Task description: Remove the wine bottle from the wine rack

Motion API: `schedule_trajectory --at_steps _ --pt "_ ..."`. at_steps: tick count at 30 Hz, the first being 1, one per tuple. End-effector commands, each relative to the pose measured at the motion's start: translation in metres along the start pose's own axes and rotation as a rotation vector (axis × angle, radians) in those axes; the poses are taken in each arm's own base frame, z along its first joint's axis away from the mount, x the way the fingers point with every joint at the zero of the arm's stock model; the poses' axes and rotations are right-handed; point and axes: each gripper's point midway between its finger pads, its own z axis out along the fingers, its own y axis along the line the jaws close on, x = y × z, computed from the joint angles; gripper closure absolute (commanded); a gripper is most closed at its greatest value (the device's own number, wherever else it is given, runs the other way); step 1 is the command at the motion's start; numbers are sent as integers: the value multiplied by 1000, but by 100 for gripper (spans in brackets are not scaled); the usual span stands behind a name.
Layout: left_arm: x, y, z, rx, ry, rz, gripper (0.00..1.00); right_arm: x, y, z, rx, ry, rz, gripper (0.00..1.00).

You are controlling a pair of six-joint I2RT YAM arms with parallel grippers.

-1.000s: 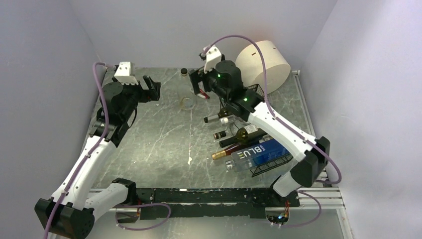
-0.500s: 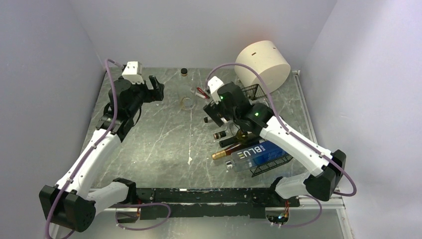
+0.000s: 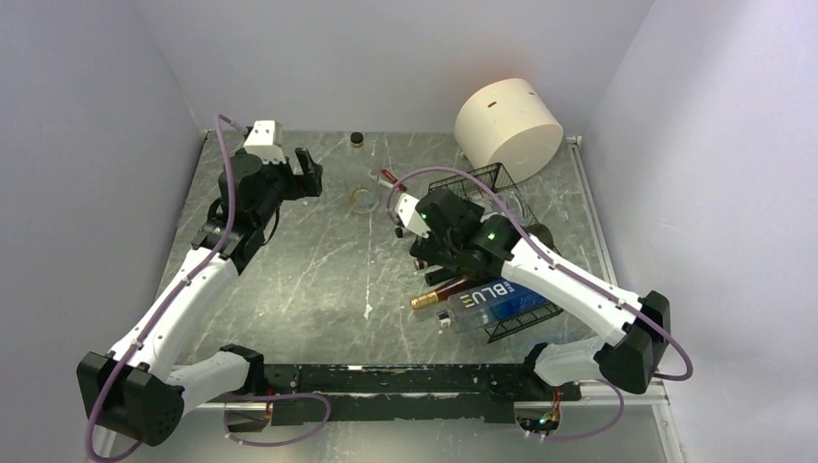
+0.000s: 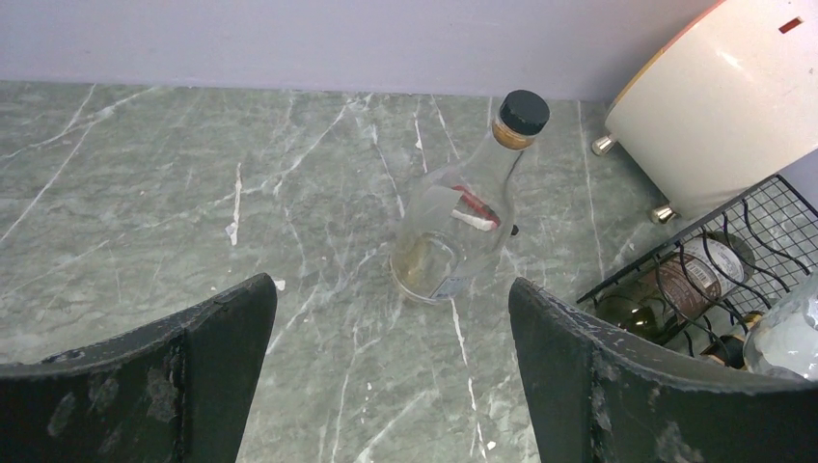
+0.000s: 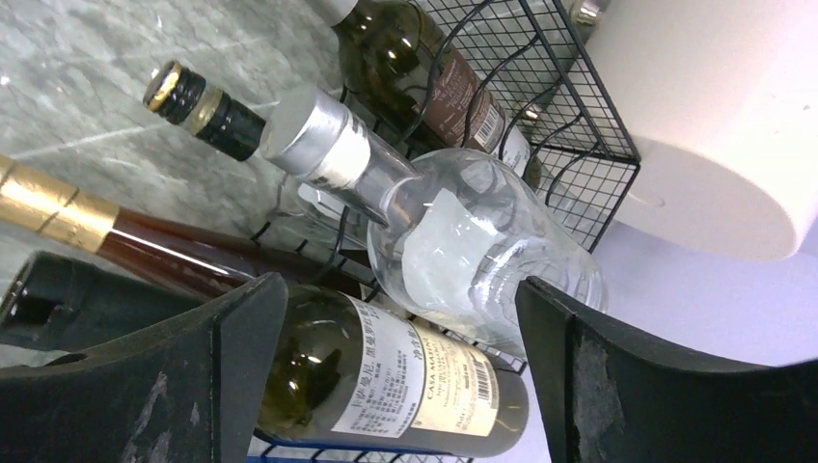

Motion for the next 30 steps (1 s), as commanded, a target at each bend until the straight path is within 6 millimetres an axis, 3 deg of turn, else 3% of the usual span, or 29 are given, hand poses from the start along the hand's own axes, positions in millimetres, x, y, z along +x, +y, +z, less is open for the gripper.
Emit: schedule_trajectory --at_steps 1,5,16,30 --pt "-25 -5 -8 9 -67 6 6 4 1 -2 -38 6 -167 8" --pt "-29 -8 -12 22 -78 3 6 0 5 5 -62 -11 -244 14" --pt "-32 -9 -15 27 -83 0 6 -12 18 31 -100 -49 -396 19" --pt "-31 -6 -13 14 -79 4 6 -2 20 69 -75 45 -504 35"
